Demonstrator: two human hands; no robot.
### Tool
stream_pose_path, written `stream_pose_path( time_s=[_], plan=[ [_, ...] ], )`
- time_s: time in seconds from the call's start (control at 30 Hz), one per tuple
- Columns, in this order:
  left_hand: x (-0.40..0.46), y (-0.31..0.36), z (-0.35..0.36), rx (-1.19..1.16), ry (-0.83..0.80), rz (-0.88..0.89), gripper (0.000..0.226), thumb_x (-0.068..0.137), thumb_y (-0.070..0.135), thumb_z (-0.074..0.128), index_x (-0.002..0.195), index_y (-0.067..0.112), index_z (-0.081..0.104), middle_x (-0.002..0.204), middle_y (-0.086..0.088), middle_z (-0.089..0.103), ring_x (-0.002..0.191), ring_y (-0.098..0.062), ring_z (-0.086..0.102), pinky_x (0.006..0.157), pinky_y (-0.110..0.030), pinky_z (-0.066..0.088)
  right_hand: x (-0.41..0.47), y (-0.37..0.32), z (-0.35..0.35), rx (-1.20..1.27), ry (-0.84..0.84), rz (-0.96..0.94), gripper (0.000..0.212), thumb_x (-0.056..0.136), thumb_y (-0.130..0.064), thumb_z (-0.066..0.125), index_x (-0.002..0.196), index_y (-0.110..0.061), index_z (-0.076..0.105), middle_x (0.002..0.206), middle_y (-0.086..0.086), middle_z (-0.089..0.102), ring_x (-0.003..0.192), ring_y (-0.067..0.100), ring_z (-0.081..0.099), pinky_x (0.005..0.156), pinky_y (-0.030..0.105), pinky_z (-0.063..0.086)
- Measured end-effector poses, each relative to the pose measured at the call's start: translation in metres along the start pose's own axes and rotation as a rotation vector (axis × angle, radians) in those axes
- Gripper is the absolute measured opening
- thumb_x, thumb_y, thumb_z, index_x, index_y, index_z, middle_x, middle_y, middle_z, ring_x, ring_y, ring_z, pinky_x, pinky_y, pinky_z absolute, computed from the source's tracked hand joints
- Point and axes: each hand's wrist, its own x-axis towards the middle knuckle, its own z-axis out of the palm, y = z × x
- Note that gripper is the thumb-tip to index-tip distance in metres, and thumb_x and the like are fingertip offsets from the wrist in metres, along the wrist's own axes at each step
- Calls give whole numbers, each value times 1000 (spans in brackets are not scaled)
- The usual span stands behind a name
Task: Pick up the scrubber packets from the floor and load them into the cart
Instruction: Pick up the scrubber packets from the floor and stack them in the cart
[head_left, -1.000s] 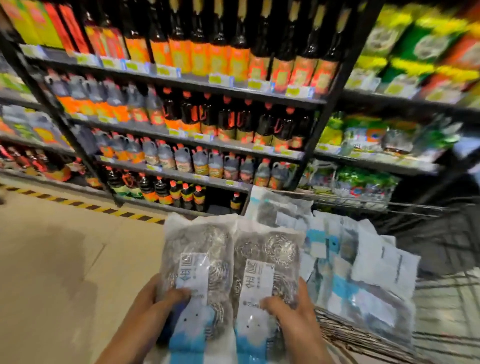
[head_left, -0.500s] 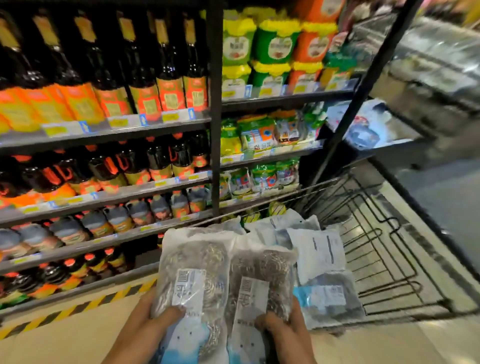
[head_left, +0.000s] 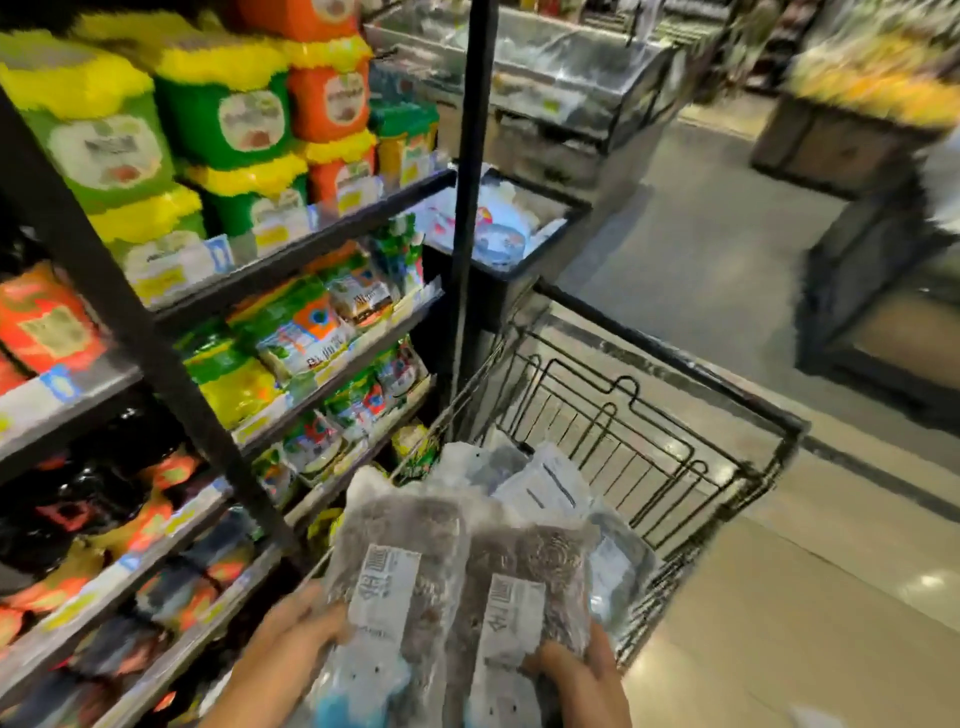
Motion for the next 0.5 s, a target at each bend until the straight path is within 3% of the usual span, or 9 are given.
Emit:
stream_pose_path(
  time_s=[0.07, 0.2, 0.3, 0.4, 0.43, 0.5],
  plan=[
    [26, 30, 11, 134, 28, 49, 29, 53, 1, 72, 80, 5, 81, 91, -27, 75, 78, -29, 69, 77, -41, 48, 16, -14, -3, 92, 18, 5, 57, 63, 4, 80, 116, -12, 69, 95, 11, 79, 86, 32, 74, 70, 39, 56],
    [80, 71, 25, 273, 31, 96, 31, 63, 21, 76, 90, 6, 76, 92, -22, 78, 88, -43, 74, 88, -60, 54, 53, -48, -8, 137, 78, 6, 55, 76, 13, 67, 122, -16, 62, 101, 17, 74, 91, 37, 70, 70, 39, 54],
    [109, 103, 51, 415, 60, 157, 6, 85, 11, 71, 86, 5, 72, 86, -20, 77, 76, -30, 71, 73, -40, 50, 82, -71, -9, 140, 54, 8, 42, 82, 16, 60, 114, -13, 63, 98, 19, 72, 87, 37, 67, 64, 37, 51],
    [149, 117, 77, 585, 20, 234, 16, 91, 15, 69, 75, 13, 66, 72, -10, 73, 65, -14, 66, 64, -33, 42, 118, -72, -15, 168, 80, 7, 46, 87, 20, 57, 132, 10, 57, 94, 22, 66, 74, 33, 58, 51, 29, 55],
    [161, 119, 87, 612, -10, 231, 25, 92, 14, 70, 69, 17, 60, 60, 1, 69, 57, -5, 62, 61, -32, 41, 132, -70, -16, 175, 92, 14, 51, 83, 10, 68, 132, 16, 56, 91, 26, 65, 74, 37, 59, 57, 27, 59],
    [180, 121, 108, 657, -77, 222, 27, 93, 16, 71, 71, 25, 56, 57, 16, 63, 50, 6, 56, 60, -33, 44, 149, -73, -19, 190, 99, 9, 63, 65, -10, 82, 121, 12, 63, 94, 30, 71, 84, 39, 67, 79, 46, 62]
  ],
)
